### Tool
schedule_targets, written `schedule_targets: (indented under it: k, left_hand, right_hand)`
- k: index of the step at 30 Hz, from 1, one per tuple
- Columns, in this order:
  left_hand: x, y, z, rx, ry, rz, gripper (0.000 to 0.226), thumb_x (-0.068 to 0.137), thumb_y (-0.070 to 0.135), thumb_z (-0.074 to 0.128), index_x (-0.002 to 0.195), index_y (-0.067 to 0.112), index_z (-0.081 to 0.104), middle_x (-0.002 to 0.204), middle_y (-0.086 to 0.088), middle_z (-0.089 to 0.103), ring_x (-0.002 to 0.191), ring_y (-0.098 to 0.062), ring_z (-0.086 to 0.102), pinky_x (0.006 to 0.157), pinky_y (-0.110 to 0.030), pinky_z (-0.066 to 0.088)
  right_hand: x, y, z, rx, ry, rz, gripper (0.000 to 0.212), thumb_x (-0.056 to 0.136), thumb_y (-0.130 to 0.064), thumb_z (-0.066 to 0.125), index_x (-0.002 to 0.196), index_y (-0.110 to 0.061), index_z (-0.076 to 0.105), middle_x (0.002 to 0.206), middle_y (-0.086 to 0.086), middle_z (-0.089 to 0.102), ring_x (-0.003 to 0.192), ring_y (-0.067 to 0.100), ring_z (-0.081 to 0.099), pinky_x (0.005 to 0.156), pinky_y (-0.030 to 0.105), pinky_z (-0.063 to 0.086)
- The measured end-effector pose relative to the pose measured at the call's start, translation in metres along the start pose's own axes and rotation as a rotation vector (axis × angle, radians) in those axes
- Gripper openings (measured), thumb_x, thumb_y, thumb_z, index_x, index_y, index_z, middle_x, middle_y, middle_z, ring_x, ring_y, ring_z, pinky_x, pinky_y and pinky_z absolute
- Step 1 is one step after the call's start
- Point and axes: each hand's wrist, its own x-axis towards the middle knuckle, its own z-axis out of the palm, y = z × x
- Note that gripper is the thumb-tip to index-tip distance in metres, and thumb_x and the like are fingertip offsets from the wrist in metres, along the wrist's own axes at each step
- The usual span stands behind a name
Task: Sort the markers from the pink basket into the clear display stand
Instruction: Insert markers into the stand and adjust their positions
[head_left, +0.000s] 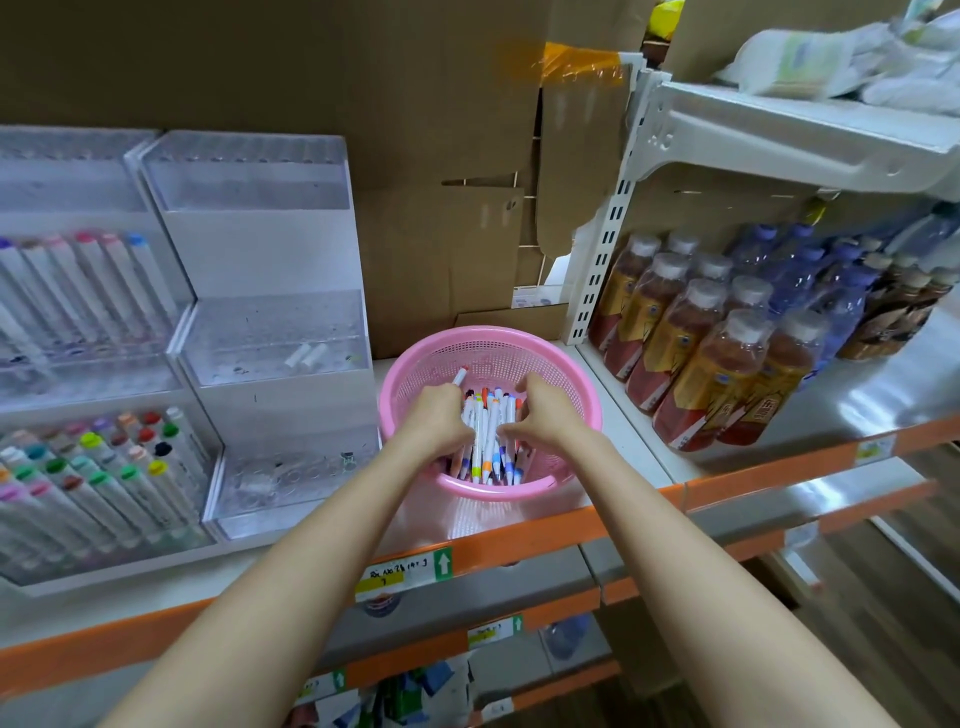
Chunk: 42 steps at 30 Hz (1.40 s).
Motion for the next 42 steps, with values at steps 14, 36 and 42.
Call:
schedule_targets:
  k: [14, 36, 42]
  left_hand:
    - [-0.005, -0.007, -0.010, -0.487, 0.137, 0.095, 0.052, 0.080, 0.002, 0.068, 0.130, 0.012, 0.055, 0.086, 0.001, 0.059, 0.079, -0.017, 0.062, 0.068, -0.038, 0.059]
    - [-0.112, -0.063, -0.140, -0.483, 0.642, 0.376, 0.063, 0.079, 0.007, 0.073, 0.132, 0.034, 0.050, 0.087, 0.005, 0.057, 0.077, -0.011, 0.066, 0.072, -0.033, 0.059]
    - [-0.146, -0.114, -0.188, -0.478, 0.781, 0.337, 0.053, 0.084, 0.007, 0.067, 0.129, 0.029, 0.051, 0.086, 0.002, 0.055, 0.079, -0.010, 0.062, 0.077, -0.028, 0.056]
  right_hand:
    - [0.000, -0.001, -0.007, 0.306, 0.035, -0.025, 0.010, 0.081, -0.003, 0.071, 0.086, -0.009, 0.064, 0.073, 0.005, 0.062, 0.072, 0.025, 0.065, 0.071, 0.041, 0.059]
    - [-0.051, -0.158, -0.011, 0.527, 0.273, -0.647, 0.058, 0.079, 0.002, 0.070, 0.126, -0.025, 0.049, 0.070, 0.002, 0.063, 0.070, 0.018, 0.066, 0.073, 0.039, 0.058]
    - [-0.055, -0.226, 0.015, 0.519, 0.263, -0.728, 0.060, 0.079, -0.006, 0.076, 0.130, -0.027, 0.052, 0.080, 0.001, 0.059, 0.073, 0.021, 0.068, 0.070, 0.047, 0.057]
